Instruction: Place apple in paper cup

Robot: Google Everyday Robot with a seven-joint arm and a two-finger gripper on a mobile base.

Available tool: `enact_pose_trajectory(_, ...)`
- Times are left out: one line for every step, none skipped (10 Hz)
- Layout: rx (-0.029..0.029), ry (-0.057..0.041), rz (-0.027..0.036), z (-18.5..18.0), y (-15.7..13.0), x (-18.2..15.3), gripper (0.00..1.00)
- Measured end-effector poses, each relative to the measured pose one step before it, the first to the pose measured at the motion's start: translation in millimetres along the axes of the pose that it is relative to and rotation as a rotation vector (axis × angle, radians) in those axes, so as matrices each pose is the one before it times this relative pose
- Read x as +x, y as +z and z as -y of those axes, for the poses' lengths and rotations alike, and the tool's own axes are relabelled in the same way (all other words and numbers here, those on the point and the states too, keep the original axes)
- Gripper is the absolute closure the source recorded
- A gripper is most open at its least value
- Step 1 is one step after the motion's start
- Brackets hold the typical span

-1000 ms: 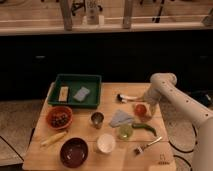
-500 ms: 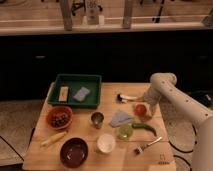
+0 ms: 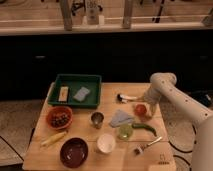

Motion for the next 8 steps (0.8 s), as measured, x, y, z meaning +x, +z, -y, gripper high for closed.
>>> enact_pose_trajectory(-0.00093, -0.00207, 0.00034, -0.11, -0.06, 0.08, 0.20)
enact_pose_trajectory(-0.00067, -0.00168, 0.00061, -0.24, -0.06, 0.03, 0.20)
enact_pose_trajectory(-0.00169, -0.00291, 0.00113, -0.15, 0.46, -0.09, 0.20)
enact_pose_trajectory(-0.00033, -0.00348, 0.00048, 0.55, -0.04, -0.10, 0.20)
enact_pose_trajectory(-0.00079, -0.00125, -0.00026, -0.38, -0.31, 0.35, 0.20)
enact_pose_trajectory(-0.00061, -0.00242, 0.00076, 0.22, -0.04, -0.10, 0.20)
enact_pose_trajectory(-0.00176, -0.00553, 0.00152, 0.08, 0.44, 0.00, 0.20)
enact_pose_trajectory(-0.00101, -0.00523, 0.00071, -0.01, -0.31, 0.16, 0.20)
